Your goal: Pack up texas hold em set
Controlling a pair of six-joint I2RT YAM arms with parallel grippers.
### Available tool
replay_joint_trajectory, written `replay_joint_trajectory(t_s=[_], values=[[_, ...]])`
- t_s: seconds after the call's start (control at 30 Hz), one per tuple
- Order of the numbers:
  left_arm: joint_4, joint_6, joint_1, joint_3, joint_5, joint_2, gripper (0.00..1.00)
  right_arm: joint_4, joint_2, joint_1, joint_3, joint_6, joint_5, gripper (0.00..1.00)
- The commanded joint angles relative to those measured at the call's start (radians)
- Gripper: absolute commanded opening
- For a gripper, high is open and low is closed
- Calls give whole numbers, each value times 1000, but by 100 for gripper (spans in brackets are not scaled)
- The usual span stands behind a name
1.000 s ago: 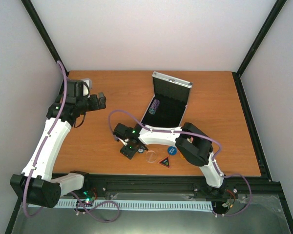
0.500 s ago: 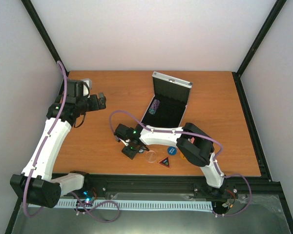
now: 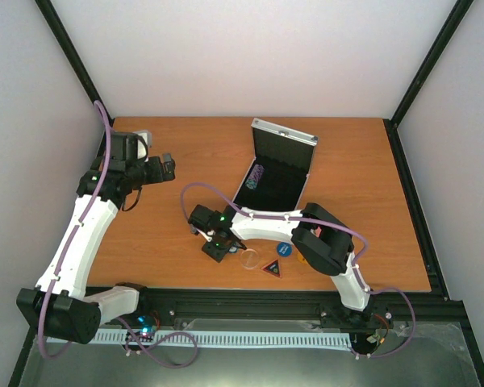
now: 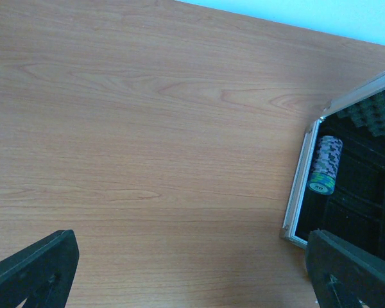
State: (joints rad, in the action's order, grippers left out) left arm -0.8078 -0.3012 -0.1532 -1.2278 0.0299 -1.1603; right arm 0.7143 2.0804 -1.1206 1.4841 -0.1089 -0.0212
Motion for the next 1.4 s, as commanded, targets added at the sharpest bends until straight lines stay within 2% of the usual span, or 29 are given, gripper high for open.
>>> replay_joint_trajectory(t_s=[0.0, 0.1, 0.43, 0.83, 1.27, 1.37], values=[[2, 18, 3, -12, 0, 19, 100, 10, 30, 4, 9, 12, -12, 57], [1, 20, 3, -9, -2, 23, 100, 9, 29, 4, 9, 9, -21, 69], [2, 18, 4, -4, 2, 30, 100, 3, 37, 4, 18, 8, -25, 71], [1, 19, 4, 6, 0, 36, 100, -5, 56, 4, 20, 3, -4, 60], [6, 13, 3, 14, 1, 28, 100, -9, 31, 4, -12, -2, -10, 58], [6, 13, 4, 11, -1, 28, 100, -10, 35, 4, -10, -3, -9, 48]])
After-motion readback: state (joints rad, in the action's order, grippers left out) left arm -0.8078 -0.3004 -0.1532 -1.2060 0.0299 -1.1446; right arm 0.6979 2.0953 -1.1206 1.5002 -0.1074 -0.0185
